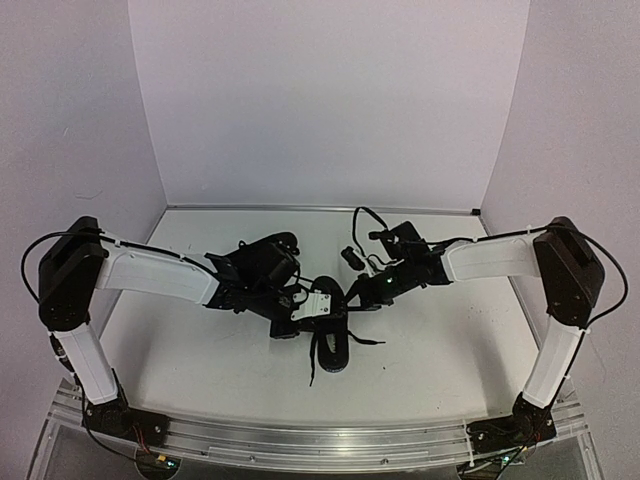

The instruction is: Tie the shoes

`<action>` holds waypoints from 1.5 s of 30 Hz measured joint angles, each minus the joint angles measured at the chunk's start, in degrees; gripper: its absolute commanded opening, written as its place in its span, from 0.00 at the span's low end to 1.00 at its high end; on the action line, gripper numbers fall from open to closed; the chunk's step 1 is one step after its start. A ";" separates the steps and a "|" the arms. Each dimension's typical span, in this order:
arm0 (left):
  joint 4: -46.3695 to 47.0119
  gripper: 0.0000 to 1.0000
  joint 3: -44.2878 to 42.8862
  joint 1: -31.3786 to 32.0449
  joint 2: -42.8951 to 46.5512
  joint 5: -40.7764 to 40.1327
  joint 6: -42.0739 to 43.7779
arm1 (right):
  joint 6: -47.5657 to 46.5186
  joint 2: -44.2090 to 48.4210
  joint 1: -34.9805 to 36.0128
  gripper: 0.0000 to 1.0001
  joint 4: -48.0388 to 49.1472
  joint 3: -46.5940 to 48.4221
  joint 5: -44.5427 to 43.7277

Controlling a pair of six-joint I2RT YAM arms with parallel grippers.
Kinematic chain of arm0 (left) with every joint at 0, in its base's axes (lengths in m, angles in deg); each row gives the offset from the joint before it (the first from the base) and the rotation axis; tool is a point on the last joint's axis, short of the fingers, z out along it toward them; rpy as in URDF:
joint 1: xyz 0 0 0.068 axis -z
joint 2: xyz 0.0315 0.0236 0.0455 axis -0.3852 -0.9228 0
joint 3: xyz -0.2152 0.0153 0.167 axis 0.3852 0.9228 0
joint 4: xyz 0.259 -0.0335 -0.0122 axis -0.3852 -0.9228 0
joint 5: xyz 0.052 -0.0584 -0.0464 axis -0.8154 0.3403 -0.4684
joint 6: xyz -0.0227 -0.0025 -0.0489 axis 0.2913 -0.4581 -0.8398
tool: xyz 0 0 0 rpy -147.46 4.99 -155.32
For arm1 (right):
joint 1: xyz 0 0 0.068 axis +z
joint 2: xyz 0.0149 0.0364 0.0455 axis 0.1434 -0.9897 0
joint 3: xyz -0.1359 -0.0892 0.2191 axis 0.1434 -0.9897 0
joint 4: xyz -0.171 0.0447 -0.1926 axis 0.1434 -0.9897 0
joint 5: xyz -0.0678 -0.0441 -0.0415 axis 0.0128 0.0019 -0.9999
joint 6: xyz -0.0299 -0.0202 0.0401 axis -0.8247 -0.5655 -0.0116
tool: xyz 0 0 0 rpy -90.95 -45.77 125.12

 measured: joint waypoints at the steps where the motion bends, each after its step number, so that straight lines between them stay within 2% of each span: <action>1: 0.01 0.21 0.00 0.00 -0.07 -0.01 0.00 | 0.00 -0.06 -0.01 0.00 0.01 0.00 0.08; 8: 0.04 0.20 -0.11 -0.02 -2.51 -0.27 0.50 | 0.00 -0.33 0.01 0.00 0.15 0.00 0.41; 14: 0.08 0.15 -0.31 -0.02 -3.56 -0.39 0.66 | 0.00 -0.33 0.01 0.00 0.19 0.00 0.45; 35: 1.28 0.23 -0.31 0.11 -1.40 -1.81 0.88 | 0.09 -0.38 -0.01 0.00 0.30 0.00 0.68; 45: 1.23 0.20 -0.56 0.15 -1.95 -1.71 1.01 | 0.17 -0.42 0.01 0.00 0.32 0.00 0.82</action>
